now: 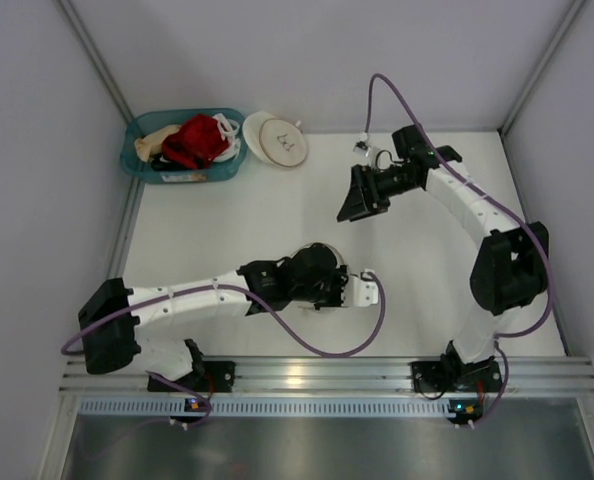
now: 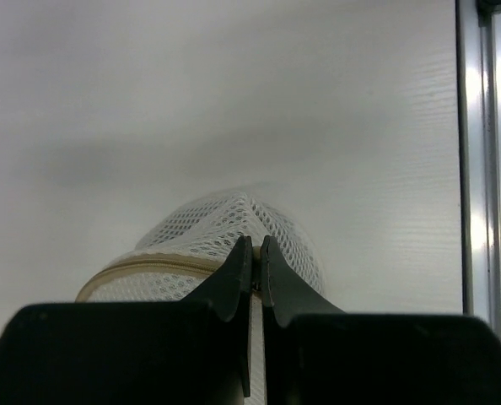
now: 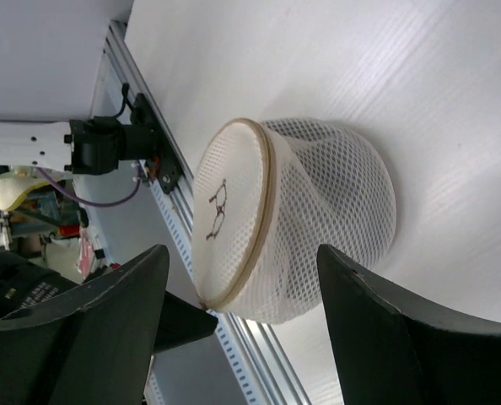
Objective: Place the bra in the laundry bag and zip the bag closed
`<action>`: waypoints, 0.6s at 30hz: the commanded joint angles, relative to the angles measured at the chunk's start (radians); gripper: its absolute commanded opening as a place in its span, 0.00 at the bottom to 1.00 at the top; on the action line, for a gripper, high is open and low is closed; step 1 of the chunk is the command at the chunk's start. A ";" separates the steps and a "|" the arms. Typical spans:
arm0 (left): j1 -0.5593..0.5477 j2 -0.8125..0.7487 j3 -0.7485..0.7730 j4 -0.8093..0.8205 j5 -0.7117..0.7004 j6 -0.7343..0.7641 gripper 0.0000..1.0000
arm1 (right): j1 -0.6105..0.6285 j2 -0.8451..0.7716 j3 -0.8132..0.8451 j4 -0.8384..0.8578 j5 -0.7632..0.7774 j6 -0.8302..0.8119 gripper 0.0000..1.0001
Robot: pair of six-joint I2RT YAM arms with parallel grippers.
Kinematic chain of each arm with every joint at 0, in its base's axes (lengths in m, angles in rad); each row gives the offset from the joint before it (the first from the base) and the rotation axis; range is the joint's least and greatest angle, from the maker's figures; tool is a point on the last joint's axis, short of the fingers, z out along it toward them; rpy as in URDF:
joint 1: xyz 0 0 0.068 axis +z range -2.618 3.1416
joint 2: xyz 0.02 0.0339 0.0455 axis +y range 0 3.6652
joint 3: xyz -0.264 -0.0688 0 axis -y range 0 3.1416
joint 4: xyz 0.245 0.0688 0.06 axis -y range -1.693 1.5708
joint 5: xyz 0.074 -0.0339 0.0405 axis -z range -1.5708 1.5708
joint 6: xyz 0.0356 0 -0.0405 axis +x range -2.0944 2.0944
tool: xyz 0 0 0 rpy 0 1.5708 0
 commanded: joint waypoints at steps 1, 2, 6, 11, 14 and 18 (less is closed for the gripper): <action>0.015 0.011 0.062 0.081 -0.023 -0.032 0.00 | -0.015 -0.106 -0.047 -0.058 0.046 -0.049 0.72; 0.017 0.014 0.064 0.099 -0.029 -0.025 0.00 | -0.017 -0.118 -0.065 -0.061 0.055 -0.050 0.72; 0.037 0.022 0.078 0.125 -0.031 -0.007 0.00 | -0.015 -0.147 -0.185 -0.066 0.023 -0.072 0.71; 0.068 0.051 0.121 0.124 -0.019 0.005 0.00 | -0.002 -0.129 -0.242 -0.057 -0.042 -0.066 0.68; 0.088 0.066 0.147 0.113 0.003 0.011 0.00 | 0.031 -0.111 -0.237 -0.072 -0.057 -0.064 0.68; 0.089 0.063 0.148 0.099 0.046 0.021 0.00 | 0.077 -0.084 -0.207 -0.086 -0.062 -0.077 0.37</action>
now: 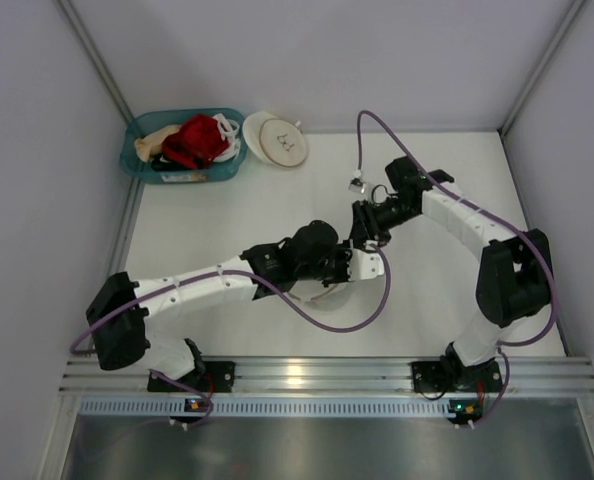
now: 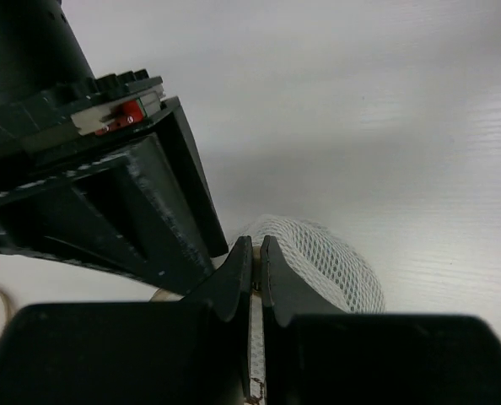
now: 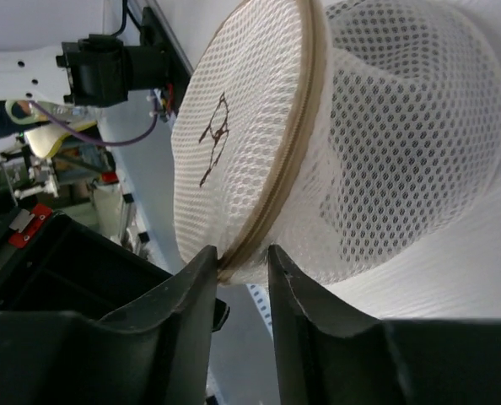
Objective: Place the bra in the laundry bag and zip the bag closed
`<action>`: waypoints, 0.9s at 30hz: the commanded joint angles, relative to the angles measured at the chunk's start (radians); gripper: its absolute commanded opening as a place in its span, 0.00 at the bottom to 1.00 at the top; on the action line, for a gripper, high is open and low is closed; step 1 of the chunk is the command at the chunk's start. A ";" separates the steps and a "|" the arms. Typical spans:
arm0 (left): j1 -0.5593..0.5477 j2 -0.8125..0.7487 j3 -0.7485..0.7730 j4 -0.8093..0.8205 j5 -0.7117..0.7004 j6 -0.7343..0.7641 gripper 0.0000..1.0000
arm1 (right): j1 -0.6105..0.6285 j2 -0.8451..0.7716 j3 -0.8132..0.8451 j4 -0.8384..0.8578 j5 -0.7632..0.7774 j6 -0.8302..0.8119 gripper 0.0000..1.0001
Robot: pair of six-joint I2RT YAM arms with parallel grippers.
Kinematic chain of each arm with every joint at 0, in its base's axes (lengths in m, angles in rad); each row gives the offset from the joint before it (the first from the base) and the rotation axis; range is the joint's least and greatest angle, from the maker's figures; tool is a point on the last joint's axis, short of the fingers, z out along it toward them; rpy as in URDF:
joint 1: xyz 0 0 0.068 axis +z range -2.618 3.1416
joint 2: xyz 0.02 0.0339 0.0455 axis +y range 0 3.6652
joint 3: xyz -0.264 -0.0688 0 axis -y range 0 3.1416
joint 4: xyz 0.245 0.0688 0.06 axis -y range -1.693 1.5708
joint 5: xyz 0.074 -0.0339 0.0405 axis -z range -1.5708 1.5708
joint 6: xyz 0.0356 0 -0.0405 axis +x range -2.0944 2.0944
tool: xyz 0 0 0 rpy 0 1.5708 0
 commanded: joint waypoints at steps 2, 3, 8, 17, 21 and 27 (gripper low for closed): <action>0.000 -0.012 0.030 0.016 0.088 0.016 0.00 | 0.037 0.018 0.053 -0.018 -0.024 -0.018 0.21; 0.000 -0.017 0.018 0.011 0.102 0.018 0.00 | 0.037 0.022 0.070 -0.028 -0.020 -0.024 0.09; -0.004 -0.084 -0.047 -0.015 0.205 -0.019 0.00 | 0.020 0.062 0.133 -0.035 -0.015 -0.029 0.00; -0.033 -0.152 -0.127 -0.064 0.271 -0.115 0.00 | -0.040 0.162 0.271 -0.029 -0.023 -0.029 0.00; -0.034 -0.155 -0.128 -0.064 0.254 -0.125 0.00 | -0.043 0.177 0.320 -0.028 -0.046 -0.017 0.02; -0.030 -0.117 -0.087 -0.063 0.164 -0.125 0.00 | -0.051 0.147 0.309 -0.054 -0.013 -0.043 0.51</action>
